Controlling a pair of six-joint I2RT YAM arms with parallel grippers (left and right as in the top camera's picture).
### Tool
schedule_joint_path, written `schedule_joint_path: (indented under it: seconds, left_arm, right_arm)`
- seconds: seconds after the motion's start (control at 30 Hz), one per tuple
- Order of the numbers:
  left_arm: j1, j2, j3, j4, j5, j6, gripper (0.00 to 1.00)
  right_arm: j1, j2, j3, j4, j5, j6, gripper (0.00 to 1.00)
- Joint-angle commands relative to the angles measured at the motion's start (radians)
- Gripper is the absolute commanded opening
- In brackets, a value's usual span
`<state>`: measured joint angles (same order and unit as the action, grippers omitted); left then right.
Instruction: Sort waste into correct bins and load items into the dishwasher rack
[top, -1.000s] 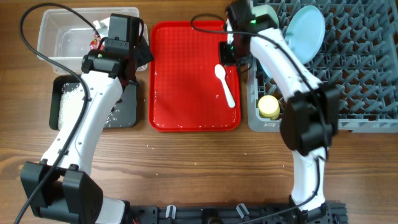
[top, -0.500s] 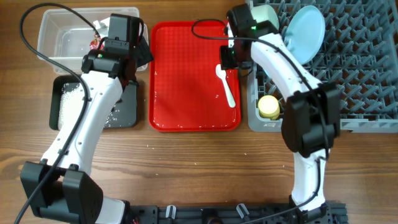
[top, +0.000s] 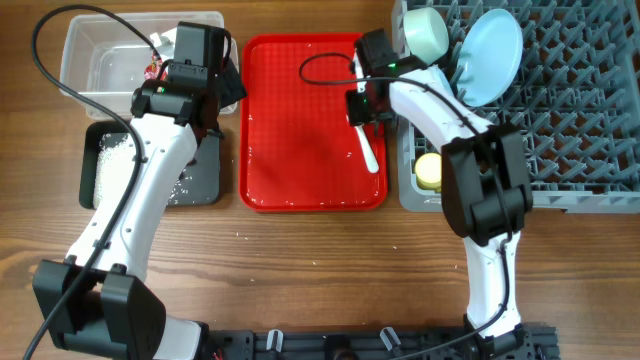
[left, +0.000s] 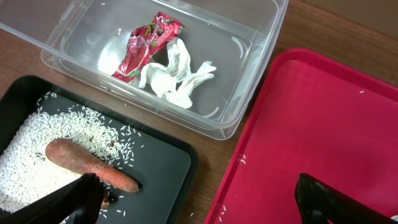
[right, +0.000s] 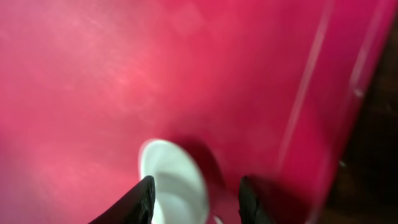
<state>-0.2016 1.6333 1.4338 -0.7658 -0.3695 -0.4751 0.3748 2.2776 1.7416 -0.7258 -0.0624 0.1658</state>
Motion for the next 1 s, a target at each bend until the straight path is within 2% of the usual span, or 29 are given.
schedule_joint_path:
  seconds: [0.0, 0.13, 0.3, 0.43, 0.67, 0.97]
  left_arm:
    - [0.003, -0.005, 0.008, -0.001, -0.017, 0.016, 1.00]
    - [0.003, -0.005, 0.008, 0.000, -0.017, 0.016, 1.00]
    - [0.003, -0.005, 0.008, 0.000, -0.017, 0.016, 1.00]
    - [0.003, -0.005, 0.008, -0.001, -0.017, 0.016, 1.00]
    - [0.003, -0.005, 0.008, 0.000, -0.017, 0.016, 1.00]
    - [0.003, -0.005, 0.008, 0.000, -0.017, 0.016, 1.00]
  right_arm:
    - [0.024, 0.076, -0.014, 0.008, 0.028, -0.016, 0.44]
    - [0.028, 0.106, -0.015, 0.000, 0.015, -0.005, 0.35]
    - [0.028, 0.106, -0.015, -0.025, 0.002, 0.021, 0.14]
    - [0.028, 0.106, -0.015, -0.037, -0.015, 0.024, 0.04]
    - [0.027, 0.086, 0.035, -0.122, -0.025, 0.028, 0.04]
    - [0.002, -0.084, 0.075, -0.164, -0.015, 0.051, 0.04]
